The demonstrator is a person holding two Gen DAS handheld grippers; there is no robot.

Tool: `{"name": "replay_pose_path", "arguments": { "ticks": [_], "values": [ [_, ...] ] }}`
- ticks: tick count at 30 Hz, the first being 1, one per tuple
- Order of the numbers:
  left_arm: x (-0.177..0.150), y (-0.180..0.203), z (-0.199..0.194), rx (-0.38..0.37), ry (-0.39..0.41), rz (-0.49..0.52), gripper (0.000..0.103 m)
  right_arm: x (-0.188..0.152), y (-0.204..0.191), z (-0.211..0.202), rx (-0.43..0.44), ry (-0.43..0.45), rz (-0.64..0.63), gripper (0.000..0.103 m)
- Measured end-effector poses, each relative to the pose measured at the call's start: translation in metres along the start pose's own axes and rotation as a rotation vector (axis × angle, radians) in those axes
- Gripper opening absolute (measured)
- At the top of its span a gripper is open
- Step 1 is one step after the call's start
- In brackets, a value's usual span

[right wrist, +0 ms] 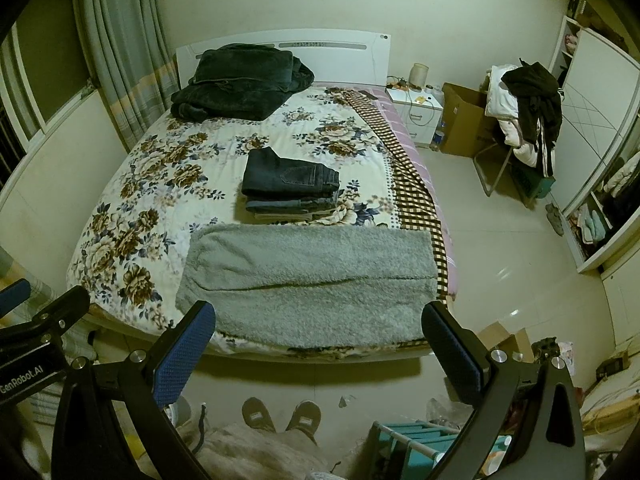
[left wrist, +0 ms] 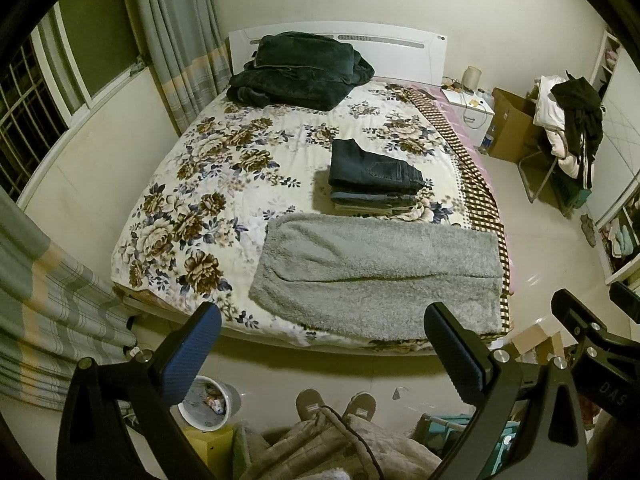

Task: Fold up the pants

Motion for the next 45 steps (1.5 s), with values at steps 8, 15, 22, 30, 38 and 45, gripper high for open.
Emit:
{"name": "replay_pose_path", "arguments": {
  "ticks": [8, 15, 22, 30, 38, 45],
  "values": [
    [-0.002, 0.001, -0.002, -0.003, 0.002, 0.001, 0.103, -0.001, 0.001, 0.000, 0.000, 0.000, 0.004, 0.103],
    [-0.007, 0.011, -0.008, -0.013, -0.005, 0.008, 0.103, -0.007, 0.001, -0.002, -0.007, -0.006, 0.007, 0.103],
    [-0.001, 0.013, -0.001, -0.027, -0.015, 0.021, 0.103, -0.011, -0.006, 0.005, -0.017, -0.021, 0.027, 0.103],
    [0.027, 0.002, 0.045, -0.025, -0.001, 0.025, 0.103, 0.001, -0.006, 0.037, -0.039, -0.024, 0.084, 0.103],
    [0.082, -0.001, 0.172, 0.104, -0.091, -0.089, 0.103, 0.039, 0.056, 0.153, -0.078, -0.061, 0.224, 0.103],
    [0.108, 0.026, 0.327, 0.185, -0.351, -0.218, 0.103, 0.076, 0.173, 0.317, -0.084, -0.186, 0.405, 0.103]
  ]
}}
Point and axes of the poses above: each gripper's, at about its wrist camera, not at the fingertips, and z roughly the way its jaws point, y to its right, x to its top, the point moved 9 cm from there along z, roughly the way its jaws point, and after that the axes turned 13 degrees about x, right-handed, at the moved point
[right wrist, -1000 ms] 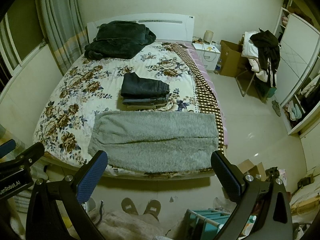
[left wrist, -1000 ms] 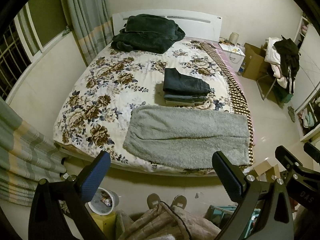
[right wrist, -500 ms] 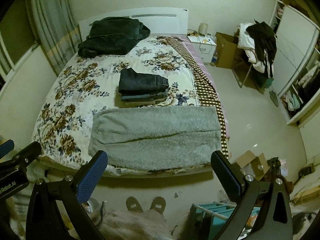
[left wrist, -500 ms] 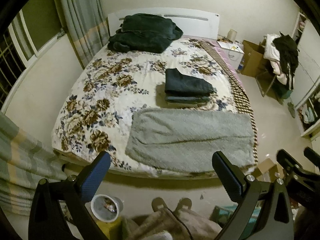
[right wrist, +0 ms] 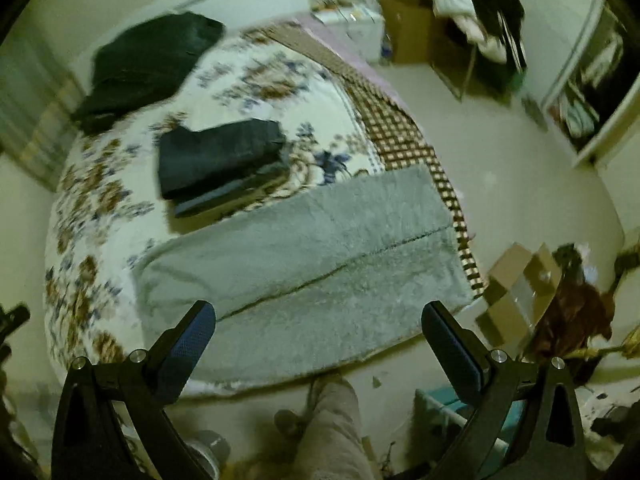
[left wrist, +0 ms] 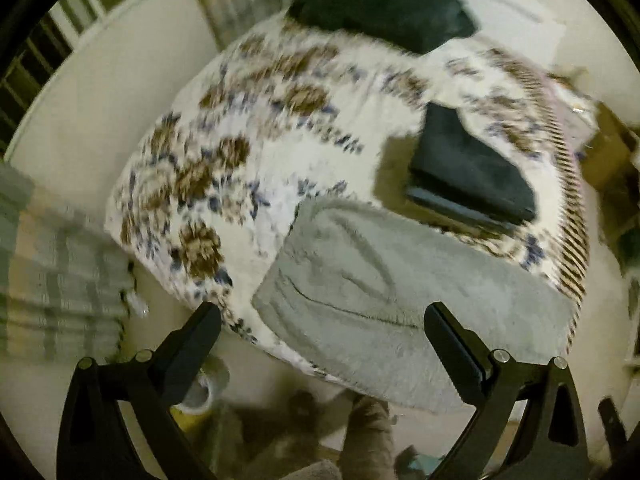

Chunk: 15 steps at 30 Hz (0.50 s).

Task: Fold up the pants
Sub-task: 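Lower both grippers to the grey blanket's hem corners and close them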

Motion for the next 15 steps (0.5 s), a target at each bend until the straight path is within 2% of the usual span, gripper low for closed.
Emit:
{"name": "replay_pose_path", "arguments": {
  "ticks": [7, 12, 15],
  "values": [
    [0.051, 0.075, 0.129, 0.098, -0.216, -0.118, 0.103, 0.109, 0.073, 0.186, -0.040, -0.122, 0.132, 0.103],
    [0.074, 0.117, 0.231, 0.114, -0.374, -0.203, 0.103, 0.158, 0.126, 0.310, -0.100, -0.174, 0.247, 0.103],
    [0.081, 0.133, 0.285, 0.110, -0.456, -0.269, 0.103, 0.172, 0.159, 0.378, -0.113, -0.217, 0.345, 0.103]
  ]
}}
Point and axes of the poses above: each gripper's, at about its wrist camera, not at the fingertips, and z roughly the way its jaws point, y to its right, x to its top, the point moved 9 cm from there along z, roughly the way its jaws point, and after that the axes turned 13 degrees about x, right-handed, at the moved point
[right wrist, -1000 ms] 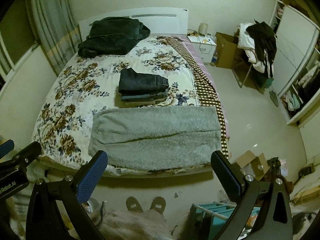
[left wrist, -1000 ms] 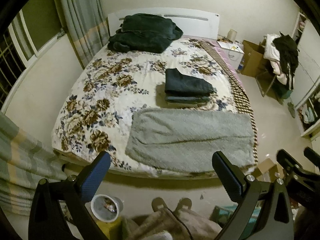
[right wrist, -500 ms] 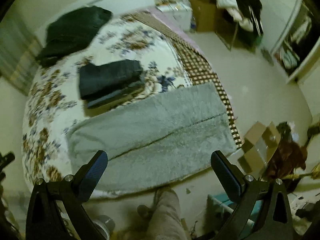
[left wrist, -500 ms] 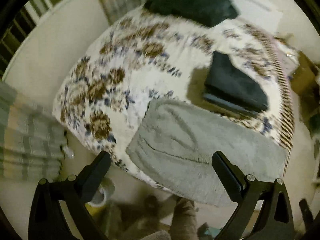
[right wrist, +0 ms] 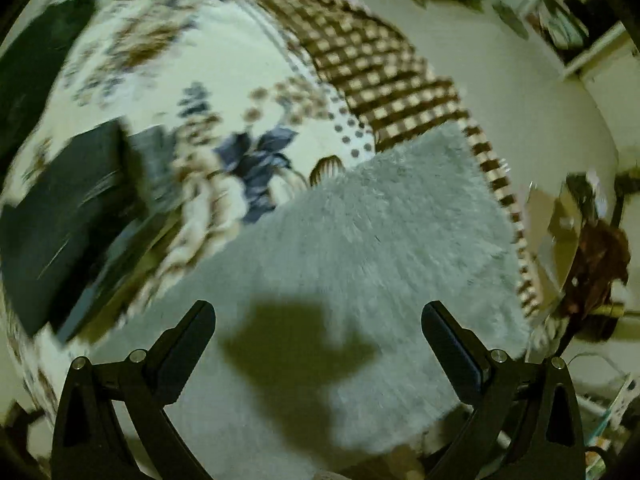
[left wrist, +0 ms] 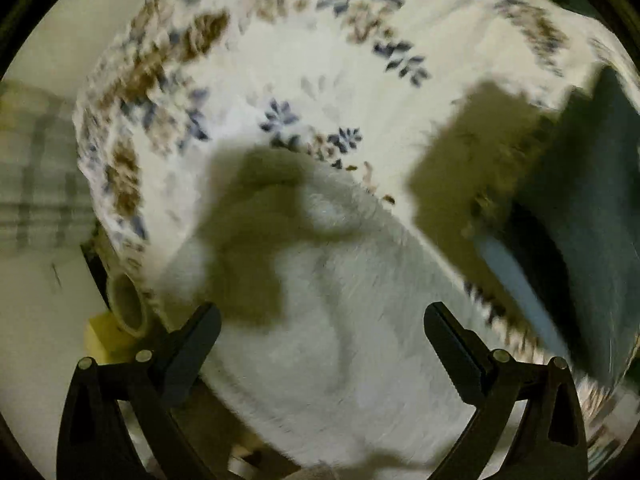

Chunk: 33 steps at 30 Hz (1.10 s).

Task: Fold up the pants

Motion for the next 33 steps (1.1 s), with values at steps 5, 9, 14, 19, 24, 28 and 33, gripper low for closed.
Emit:
{"name": "replay_pose_path", "arguments": {
  "ticks": [5, 9, 14, 19, 24, 28, 33],
  "values": [
    [0.035, 0.035, 0.075, -0.011, -0.129, -0.107, 0.103, 0.030, 0.033, 0.068, -0.005, -0.044, 0.173, 0.103],
    [0.047, 0.046, 0.109, -0.012, -0.177, -0.143, 0.097, 0.049, 0.053, 0.110, -0.028, -0.062, 0.270, 0.103],
    [0.050, 0.046, 0.116, -0.018, -0.133, -0.118, 0.031, 0.058, 0.068, 0.144, -0.035, -0.077, 0.343, 0.088],
    [0.041, 0.022, 0.085, -0.141, -0.055, -0.147, 0.011, 0.060, 0.069, 0.146, -0.042, -0.032, 0.277, 0.009],
    [0.027, -0.012, 0.030, -0.316, 0.009, -0.174, 0.009, 0.057, 0.063, 0.106, 0.047, 0.066, 0.242, 0.008],
    [0.015, -0.044, -0.015, -0.444, 0.074, -0.190, 0.009, 0.051, 0.057, 0.049, 0.160, 0.160, 0.214, 0.007],
    [-0.015, -0.089, -0.032, -0.579, 0.140, -0.176, 0.009, 0.011, 0.063, -0.062, 0.285, 0.304, 0.141, 0.007]
  ]
}}
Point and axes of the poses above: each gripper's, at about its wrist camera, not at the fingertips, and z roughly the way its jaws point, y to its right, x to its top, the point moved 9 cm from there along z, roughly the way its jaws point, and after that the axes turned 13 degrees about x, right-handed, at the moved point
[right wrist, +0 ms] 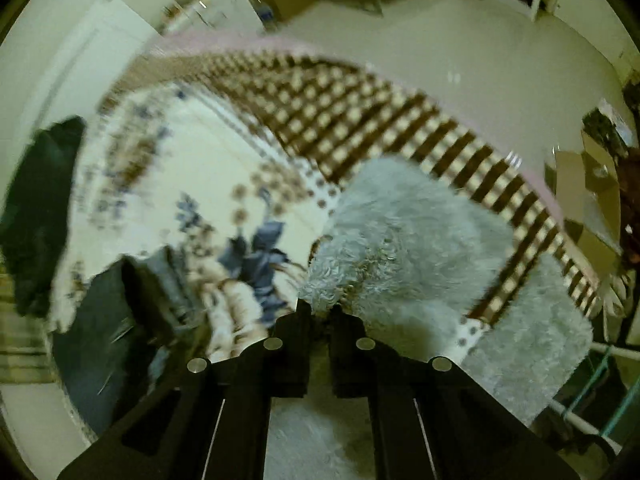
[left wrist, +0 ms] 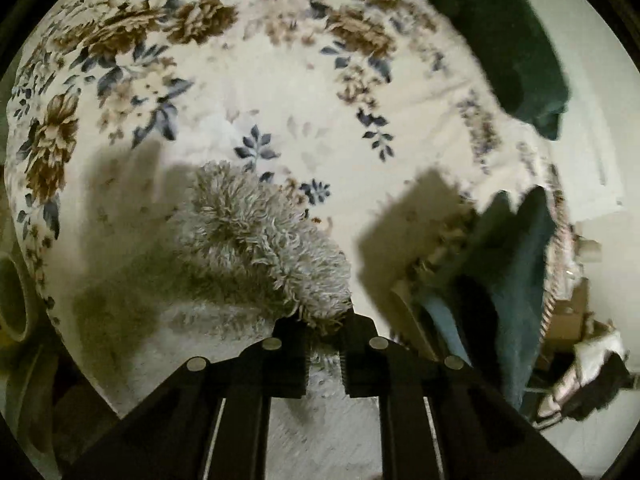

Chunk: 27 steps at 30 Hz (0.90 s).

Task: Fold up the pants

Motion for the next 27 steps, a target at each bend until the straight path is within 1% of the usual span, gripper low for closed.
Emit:
{"name": "replay_pose_path", "arguments": {
  "ticks": [1, 2, 3, 4, 5, 7, 9, 10, 13, 14, 15, 17, 18, 19, 20, 21, 22, 23, 24, 25, 26, 27],
  "values": [
    [-0.009, -0.013, -0.011, -0.026, 0.004, 0.012, 0.009, -0.003, -0.004, -0.020, 0.015, 0.011, -0.001, 0.007],
    [-0.017, -0.026, -0.017, -0.037, 0.011, 0.025, 0.009, -0.013, 0.001, -0.037, 0.036, 0.024, -0.002, 0.007],
    [-0.027, -0.036, -0.014, -0.047, 0.009, 0.033, 0.009, -0.024, 0.010, -0.052, 0.059, 0.034, -0.005, 0.007],
    [-0.037, -0.052, -0.015, -0.057, -0.002, 0.042, 0.009, -0.035, 0.022, -0.072, 0.061, 0.044, -0.011, 0.007],
    [-0.042, -0.061, -0.007, -0.053, -0.009, 0.049, 0.009, -0.051, 0.038, -0.084, 0.057, 0.052, -0.021, 0.007],
    [-0.066, -0.099, 0.009, -0.035, -0.051, 0.047, 0.009, -0.081, 0.070, -0.099, 0.023, 0.043, -0.029, 0.007],
    [-0.087, -0.138, 0.029, -0.023, -0.103, 0.005, 0.009, -0.108, 0.106, -0.105, -0.010, 0.029, -0.011, 0.007],
    [-0.099, -0.160, 0.043, -0.018, -0.125, -0.018, 0.009, -0.124, 0.129, -0.105, -0.032, 0.021, 0.000, 0.007],
    [-0.125, -0.198, 0.077, 0.023, -0.159, -0.029, 0.008, -0.161, 0.183, -0.096, -0.076, -0.006, 0.054, 0.007],
    [-0.132, -0.206, 0.086, 0.033, -0.171, -0.027, 0.008, -0.175, 0.203, -0.090, -0.101, -0.017, 0.069, 0.007],
    [-0.140, -0.215, 0.099, 0.038, -0.192, -0.021, 0.008, -0.182, 0.218, -0.084, -0.118, -0.024, 0.079, 0.007],
    [-0.147, -0.226, 0.112, 0.054, -0.203, 0.001, 0.008, -0.201, 0.246, -0.071, -0.152, -0.053, 0.095, 0.007],
    [-0.149, -0.232, 0.116, 0.065, -0.207, 0.006, 0.009, -0.207, 0.259, -0.065, -0.159, -0.063, 0.114, 0.007],
    [-0.151, -0.241, 0.119, 0.086, -0.216, -0.005, 0.013, -0.211, 0.267, -0.060, -0.160, -0.074, 0.128, 0.007],
    [-0.153, -0.248, 0.119, 0.104, -0.231, -0.017, 0.013, -0.216, 0.275, -0.055, -0.163, -0.100, 0.146, 0.007],
    [-0.155, -0.253, 0.115, 0.096, -0.245, -0.038, 0.014, -0.222, 0.282, -0.051, -0.165, -0.129, 0.164, 0.015],
    [-0.156, -0.255, 0.109, 0.087, -0.244, -0.048, 0.018, -0.225, 0.289, -0.050, -0.162, -0.149, 0.174, 0.033],
    [-0.156, -0.257, 0.102, 0.093, -0.235, -0.051, 0.026, -0.228, 0.292, -0.052, -0.140, -0.155, 0.177, 0.047],
    [-0.155, -0.261, 0.092, 0.104, -0.212, -0.051, 0.030, -0.228, 0.292, -0.058, -0.117, -0.146, 0.164, 0.074],
    [-0.153, -0.262, 0.080, 0.110, -0.172, -0.052, 0.031, -0.226, 0.289, -0.066, -0.117, -0.132, 0.132, 0.086],
    [-0.152, -0.262, 0.071, 0.117, -0.139, -0.051, 0.039, -0.223, 0.285, -0.074, -0.129, -0.117, 0.079, 0.087],
    [-0.151, -0.262, 0.057, 0.132, -0.087, -0.042, 0.054, -0.219, 0.277, -0.081, -0.150, -0.103, 0.001, 0.087]
  ]
}}
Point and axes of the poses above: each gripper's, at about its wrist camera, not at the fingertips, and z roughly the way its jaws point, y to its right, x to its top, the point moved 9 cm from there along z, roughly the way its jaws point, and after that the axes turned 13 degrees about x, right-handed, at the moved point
